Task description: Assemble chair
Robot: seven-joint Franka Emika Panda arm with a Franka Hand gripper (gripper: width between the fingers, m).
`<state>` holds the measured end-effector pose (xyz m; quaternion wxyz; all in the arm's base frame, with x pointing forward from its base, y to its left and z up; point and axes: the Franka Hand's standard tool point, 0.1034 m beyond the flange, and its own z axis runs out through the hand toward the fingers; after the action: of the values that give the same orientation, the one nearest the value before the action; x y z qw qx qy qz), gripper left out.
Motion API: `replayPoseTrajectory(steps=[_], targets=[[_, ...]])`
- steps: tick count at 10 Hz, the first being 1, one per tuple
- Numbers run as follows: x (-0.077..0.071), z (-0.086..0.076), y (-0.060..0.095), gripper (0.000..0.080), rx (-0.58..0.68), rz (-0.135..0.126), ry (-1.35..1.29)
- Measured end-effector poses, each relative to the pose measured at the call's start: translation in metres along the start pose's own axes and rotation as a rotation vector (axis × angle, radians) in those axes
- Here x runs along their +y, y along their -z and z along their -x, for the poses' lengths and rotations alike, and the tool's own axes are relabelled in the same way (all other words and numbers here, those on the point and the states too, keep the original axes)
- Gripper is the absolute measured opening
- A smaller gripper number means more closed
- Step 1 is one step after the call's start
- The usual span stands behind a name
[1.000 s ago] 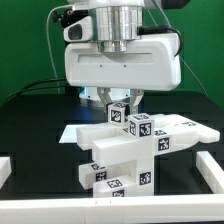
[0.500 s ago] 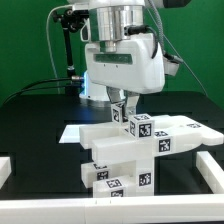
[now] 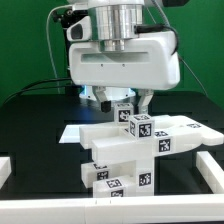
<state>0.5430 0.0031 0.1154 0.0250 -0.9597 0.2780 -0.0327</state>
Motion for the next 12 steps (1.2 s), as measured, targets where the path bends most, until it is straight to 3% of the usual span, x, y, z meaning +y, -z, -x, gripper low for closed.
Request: replayPoseTrajectory(steps=[4,5,6,7,8,12], targets=[[0.0016,0.0017,-0.0023,0.0649,-0.005,0.009,0.315],[0.0017,0.0017,-0.0023,0.0562,-0.005,0.008,0.349],[0.0015,0.0018,-0.0023,0.0425,-0.005,0.007,0.305],[0.0014,0.0018,-0.0023,0.0425,-0.005,0.007,0.296],[0.0011,0.0020,-0.0023,0.0282,-0.006,0.006,0.209],[0.0022,0.0008,-0.0024,0.0282,-0.009,-0.004,-0.138]])
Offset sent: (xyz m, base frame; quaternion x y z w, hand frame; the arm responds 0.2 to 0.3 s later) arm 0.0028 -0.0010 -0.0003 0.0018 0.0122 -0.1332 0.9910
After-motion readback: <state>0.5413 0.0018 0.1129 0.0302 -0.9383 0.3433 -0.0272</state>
